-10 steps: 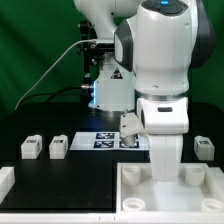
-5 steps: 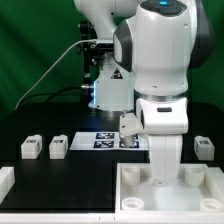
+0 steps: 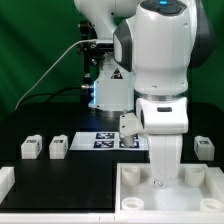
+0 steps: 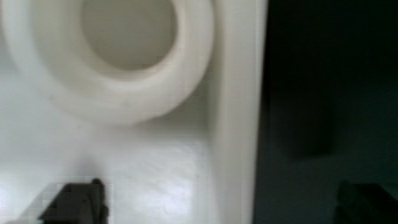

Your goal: Assemble one leg

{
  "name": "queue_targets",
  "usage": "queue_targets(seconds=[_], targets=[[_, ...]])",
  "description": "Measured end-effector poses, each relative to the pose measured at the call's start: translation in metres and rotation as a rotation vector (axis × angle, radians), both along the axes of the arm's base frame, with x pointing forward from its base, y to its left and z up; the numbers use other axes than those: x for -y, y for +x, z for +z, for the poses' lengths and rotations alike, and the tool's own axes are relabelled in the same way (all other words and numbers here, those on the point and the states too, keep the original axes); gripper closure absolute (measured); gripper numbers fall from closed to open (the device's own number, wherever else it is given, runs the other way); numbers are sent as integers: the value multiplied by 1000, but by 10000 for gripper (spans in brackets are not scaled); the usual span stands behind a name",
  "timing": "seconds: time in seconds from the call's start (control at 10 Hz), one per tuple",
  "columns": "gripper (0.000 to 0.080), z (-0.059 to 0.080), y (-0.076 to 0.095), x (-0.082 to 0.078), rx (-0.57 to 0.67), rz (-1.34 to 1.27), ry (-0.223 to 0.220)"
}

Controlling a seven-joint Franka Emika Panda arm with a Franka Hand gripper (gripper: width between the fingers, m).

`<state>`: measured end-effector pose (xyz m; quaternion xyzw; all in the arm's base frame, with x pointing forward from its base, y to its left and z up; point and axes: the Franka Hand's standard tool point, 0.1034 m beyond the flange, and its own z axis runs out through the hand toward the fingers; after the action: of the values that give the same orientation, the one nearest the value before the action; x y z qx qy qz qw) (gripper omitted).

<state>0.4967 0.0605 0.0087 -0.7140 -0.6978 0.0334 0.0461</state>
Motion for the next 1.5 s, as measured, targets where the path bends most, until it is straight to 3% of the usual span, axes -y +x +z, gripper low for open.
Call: queue_targets(seconds=[0.4, 0.6, 0.8, 1.0, 1.1, 1.4, 1.5], targets=[[150, 3, 0, 2, -5, -14, -1], [150, 28, -1, 7, 2, -137, -19], [150, 45, -21, -13, 2, -299, -30], [150, 48, -33, -54, 1, -610, -43], [150, 48, -34, -59, 2, -603, -42], [150, 47, -37, -65, -24, -955, -68], [150, 45, -47, -83, -43, -1157, -90]])
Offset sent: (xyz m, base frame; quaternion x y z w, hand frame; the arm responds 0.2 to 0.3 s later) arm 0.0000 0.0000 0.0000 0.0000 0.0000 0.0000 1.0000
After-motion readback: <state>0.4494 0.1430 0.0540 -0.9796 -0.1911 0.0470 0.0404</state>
